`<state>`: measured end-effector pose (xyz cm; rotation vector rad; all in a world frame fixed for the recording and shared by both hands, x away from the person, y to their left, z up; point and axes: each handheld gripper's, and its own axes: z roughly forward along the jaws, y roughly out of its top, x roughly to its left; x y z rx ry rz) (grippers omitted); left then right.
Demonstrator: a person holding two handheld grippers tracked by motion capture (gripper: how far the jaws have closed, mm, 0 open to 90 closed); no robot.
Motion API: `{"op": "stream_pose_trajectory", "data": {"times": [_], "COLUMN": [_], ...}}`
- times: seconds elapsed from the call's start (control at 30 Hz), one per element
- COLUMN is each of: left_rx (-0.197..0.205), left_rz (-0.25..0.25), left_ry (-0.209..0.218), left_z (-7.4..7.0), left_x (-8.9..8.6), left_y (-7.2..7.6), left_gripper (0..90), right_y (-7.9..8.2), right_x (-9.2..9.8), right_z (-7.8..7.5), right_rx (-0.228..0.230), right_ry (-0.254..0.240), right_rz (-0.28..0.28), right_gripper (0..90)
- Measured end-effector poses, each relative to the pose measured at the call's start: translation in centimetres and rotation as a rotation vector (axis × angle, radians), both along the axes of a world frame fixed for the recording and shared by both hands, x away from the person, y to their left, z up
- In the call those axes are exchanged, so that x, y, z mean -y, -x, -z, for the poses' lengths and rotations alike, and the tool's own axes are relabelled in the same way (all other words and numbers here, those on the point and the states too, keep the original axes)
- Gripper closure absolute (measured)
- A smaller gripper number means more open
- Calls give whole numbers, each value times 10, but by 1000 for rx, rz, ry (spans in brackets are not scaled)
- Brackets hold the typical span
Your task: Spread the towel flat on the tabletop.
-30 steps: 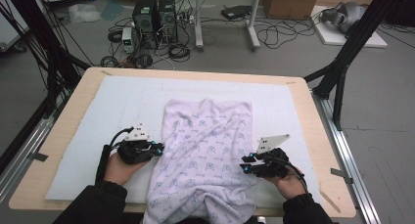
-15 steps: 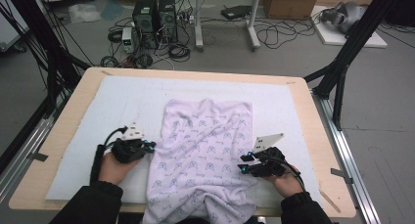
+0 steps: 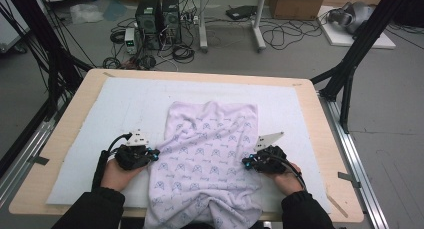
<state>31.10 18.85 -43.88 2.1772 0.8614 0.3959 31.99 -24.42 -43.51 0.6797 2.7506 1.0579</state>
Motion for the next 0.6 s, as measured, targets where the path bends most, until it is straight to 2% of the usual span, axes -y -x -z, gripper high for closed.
{"op": "stream_pose_trajectory", "data": {"times": [0.07, 0.13, 0.2, 0.27, 0.33, 0.37, 0.4, 0.43, 0.47, 0.53, 0.6], "left_rx": [24, 69, 98, 133, 130, 114, 112, 110, 100, 108, 84], "left_rz": [-40, -81, -119, -180, -219, -220, -226, -231, -216, -182, -129], "left_ry": [11, 5, 18, 37, 58, 70, 58, 72, 78, 83, 96], "left_z": [-3, -9, -13, -16, -15, -14, -14, -14, -16, -19, -22], "left_x": [-4, -7, -8, -10, -11, -11, -12, -13, -16, -21, -26], "left_y": [-1, -4, -9, -17, -27, -32, -33, -33, -30, -21, -7], "left_gripper": [880, 881, 881, 881, 879, 872, 841, 748, 702, 649, 606], "right_y": [-6, -12, -21, -33, -46, -54, -61, -65, -65, -60, -46], "right_x": [-4, -9, -12, -14, -15, -14, -13, -11, -9, -4, -1], "right_z": [-2, -6, -13, -20, -24, -23, -21, -19, -20, -24, -33], "right_rx": [12, 34, 52, 85, 107, 99, 80, 71, 77, 80, 94], "right_ry": [2, 14, -1, -18, -23, -24, -32, -44, -46, -71, -66], "right_rz": [13, 32, 50, 79, 133, 155, 175, 194, 204, 199, 164], "right_gripper": [878, 881, 882, 883, 882, 881, 865, 793, 769, 737, 717]}}
